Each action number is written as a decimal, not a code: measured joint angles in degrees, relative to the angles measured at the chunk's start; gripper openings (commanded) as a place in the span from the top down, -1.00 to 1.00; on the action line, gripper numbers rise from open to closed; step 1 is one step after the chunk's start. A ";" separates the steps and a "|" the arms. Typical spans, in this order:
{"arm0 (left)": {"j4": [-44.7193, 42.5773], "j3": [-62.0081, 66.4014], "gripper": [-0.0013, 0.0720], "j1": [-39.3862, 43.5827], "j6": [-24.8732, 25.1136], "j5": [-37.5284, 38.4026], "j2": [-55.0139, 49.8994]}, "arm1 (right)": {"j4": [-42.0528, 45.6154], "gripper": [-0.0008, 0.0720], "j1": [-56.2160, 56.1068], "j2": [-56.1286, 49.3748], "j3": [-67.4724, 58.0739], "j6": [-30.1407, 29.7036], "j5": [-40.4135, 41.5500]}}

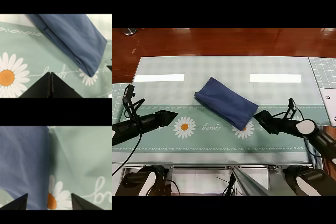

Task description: Fold the shirts.

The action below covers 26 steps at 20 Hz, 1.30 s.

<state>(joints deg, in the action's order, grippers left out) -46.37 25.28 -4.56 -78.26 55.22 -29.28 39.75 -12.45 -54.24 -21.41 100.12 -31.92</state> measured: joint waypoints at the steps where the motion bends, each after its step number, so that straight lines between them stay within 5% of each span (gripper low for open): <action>1: 0.04 0.00 0.92 0.00 0.00 -0.04 -0.02 | -3.37 -0.73 0.00 -3.06 -1.11 -3.45 -0.04; 4: 0.09 0.00 0.92 0.00 -0.02 -0.24 -0.02 | -10.01 -0.69 0.00 -12.02 -5.44 -11.06 -2.40; 5: 0.11 0.00 0.92 0.00 -0.02 -0.24 -0.02 | -11.65 -0.36 0.00 -14.99 -7.17 -12.87 -3.85; 7: 0.11 0.00 0.92 0.00 -0.02 -0.22 -0.02 | -12.55 0.91 0.00 -20.02 -10.73 -16.44 -6.29; 13: 0.13 0.00 0.92 0.00 -0.02 -0.22 0.00 | -12.79 0.92 0.48 -25.97 -30.38 -25.44 -16.79; 20: 0.13 0.00 0.92 0.00 -0.02 -0.20 0.00 | 4.33 0.92 9.33 -26.88 -65.55 -14.10 -32.13; 26: 0.72 0.00 0.91 0.00 -0.02 -0.15 -0.02 | 11.56 0.92 27.34 -24.83 -83.06 -7.06 -51.60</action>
<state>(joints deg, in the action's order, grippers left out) -45.65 25.28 -4.56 -78.28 55.07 -29.30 51.31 14.90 -79.07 -104.47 93.06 -83.53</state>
